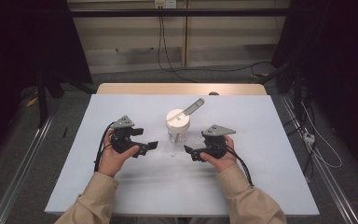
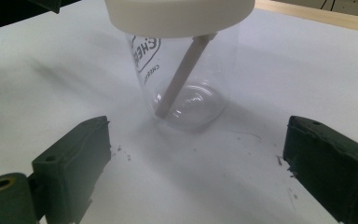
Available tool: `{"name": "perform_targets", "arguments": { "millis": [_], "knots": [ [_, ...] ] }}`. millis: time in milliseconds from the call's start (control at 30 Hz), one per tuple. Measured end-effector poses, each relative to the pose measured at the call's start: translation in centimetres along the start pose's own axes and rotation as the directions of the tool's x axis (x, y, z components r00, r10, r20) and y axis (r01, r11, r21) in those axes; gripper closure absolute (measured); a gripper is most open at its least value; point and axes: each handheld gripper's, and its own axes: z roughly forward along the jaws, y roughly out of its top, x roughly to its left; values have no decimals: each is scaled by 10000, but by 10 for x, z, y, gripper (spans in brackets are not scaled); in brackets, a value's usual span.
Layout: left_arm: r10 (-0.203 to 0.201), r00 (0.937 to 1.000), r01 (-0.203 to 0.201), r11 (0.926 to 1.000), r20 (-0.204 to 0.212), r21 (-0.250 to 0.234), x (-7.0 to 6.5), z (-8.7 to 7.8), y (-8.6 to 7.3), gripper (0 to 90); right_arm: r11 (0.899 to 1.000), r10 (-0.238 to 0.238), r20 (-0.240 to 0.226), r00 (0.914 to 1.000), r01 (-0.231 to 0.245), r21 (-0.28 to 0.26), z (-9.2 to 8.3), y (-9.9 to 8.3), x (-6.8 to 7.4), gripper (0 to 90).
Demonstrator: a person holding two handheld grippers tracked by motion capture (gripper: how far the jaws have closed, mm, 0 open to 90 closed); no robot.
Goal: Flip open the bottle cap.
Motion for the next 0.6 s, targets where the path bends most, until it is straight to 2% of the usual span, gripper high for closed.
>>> {"name": "perform_targets", "arguments": {
  "millis": [133, 367, 600],
  "knots": [
    [49, 9999, -48, 9999, 96, -132, 1, -7, -5, 100, 10000, -22, -8, 10000, 22, -73, -9, -3, 0, 77],
    [127, 9999, -128, 9999, -66, -108, 4, -17, -15, 85, 9998, 72, 30, 10000, -72, -196, -26, -9, -2, 77],
    [-10, 9999, 7, 9998, -167, -213, 6, -25, -24, 85, 9995, 94, 120, 9999, -90, -293, -42, -15, -6, 79]
  ]
}}
